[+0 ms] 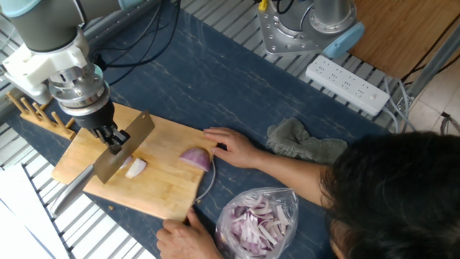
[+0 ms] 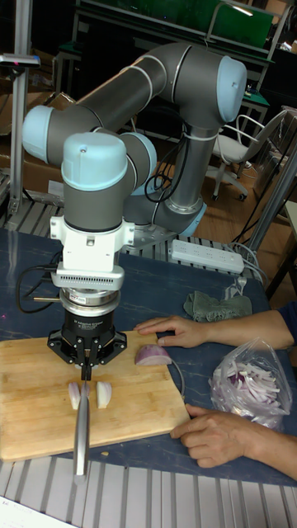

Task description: Chop the onions

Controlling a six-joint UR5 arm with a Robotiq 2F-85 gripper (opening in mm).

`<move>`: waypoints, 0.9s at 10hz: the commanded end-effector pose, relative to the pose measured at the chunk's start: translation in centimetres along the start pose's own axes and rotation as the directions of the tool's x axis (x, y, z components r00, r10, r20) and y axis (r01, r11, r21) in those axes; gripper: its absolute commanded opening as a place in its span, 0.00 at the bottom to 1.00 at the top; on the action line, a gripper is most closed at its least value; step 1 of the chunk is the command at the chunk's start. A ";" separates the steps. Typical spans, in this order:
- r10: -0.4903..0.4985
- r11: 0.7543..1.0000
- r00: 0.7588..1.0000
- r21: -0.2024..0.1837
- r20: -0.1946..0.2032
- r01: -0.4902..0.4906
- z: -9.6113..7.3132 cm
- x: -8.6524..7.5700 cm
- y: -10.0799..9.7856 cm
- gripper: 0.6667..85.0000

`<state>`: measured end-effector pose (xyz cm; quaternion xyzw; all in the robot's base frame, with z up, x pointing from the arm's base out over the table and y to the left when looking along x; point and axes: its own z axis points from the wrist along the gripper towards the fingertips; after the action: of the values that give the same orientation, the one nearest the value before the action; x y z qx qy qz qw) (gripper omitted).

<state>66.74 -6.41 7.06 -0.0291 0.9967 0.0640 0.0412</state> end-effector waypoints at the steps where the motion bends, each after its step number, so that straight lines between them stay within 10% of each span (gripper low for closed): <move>1: 0.005 1.000 1.000 -0.008 0.027 -0.004 0.6 -0.7 0.2 0.00; 9: 0.008 0.999 0.999 -0.043 -0.052 -0.011 -4.8 0.8 2.0 0.00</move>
<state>65.72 -6.38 10.60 -0.0372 0.9962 0.0762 0.0214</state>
